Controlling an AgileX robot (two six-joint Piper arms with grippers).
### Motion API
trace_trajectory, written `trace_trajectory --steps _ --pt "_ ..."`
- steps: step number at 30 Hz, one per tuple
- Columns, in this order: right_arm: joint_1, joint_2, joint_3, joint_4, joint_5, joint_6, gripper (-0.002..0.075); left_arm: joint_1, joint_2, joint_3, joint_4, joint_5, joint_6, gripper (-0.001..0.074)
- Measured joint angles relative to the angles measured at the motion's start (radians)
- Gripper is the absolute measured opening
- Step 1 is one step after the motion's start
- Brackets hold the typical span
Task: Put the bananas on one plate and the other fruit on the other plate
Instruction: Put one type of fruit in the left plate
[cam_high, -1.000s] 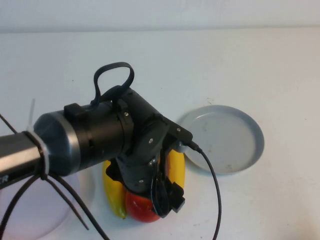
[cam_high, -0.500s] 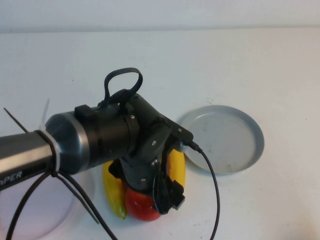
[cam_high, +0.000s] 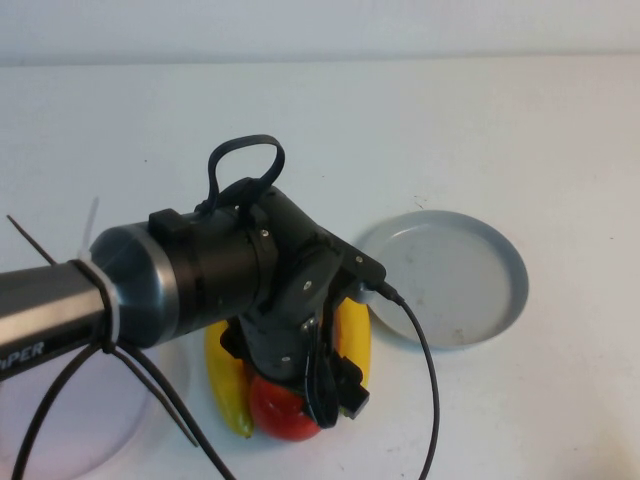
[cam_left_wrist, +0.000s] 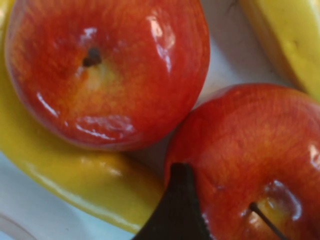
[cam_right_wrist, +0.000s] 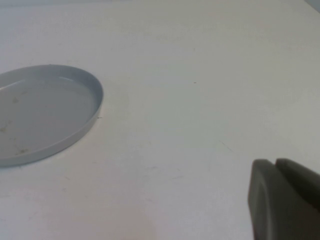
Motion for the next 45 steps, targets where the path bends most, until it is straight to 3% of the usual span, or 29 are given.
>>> trace_trajectory --steps 7,18,21,29,33,45 --pt "0.0 0.0 0.0 0.0 0.0 0.0 -0.0017 0.0 0.0 -0.002 0.0 0.015 0.0 0.0543" --pt "0.0 0.0 0.0 0.0 0.0 0.0 -0.0017 0.013 -0.114 -0.075 0.0 0.177 -0.002 0.0543" --pt "0.0 0.0 0.0 0.0 0.0 0.0 -0.0017 0.068 -0.147 -0.079 -0.004 0.209 -0.002 0.0542" --pt "0.0 0.0 0.0 0.0 0.0 0.0 -0.0017 0.34 -0.151 -0.079 0.075 0.238 -0.002 0.0542" --pt "0.0 0.0 0.0 0.0 0.0 0.0 -0.0017 0.435 -0.138 -0.074 0.093 0.239 -0.002 0.0542" --pt "0.0 0.0 0.0 0.0 0.0 0.0 -0.0017 0.531 -0.122 0.102 0.076 0.119 0.04 0.0542"
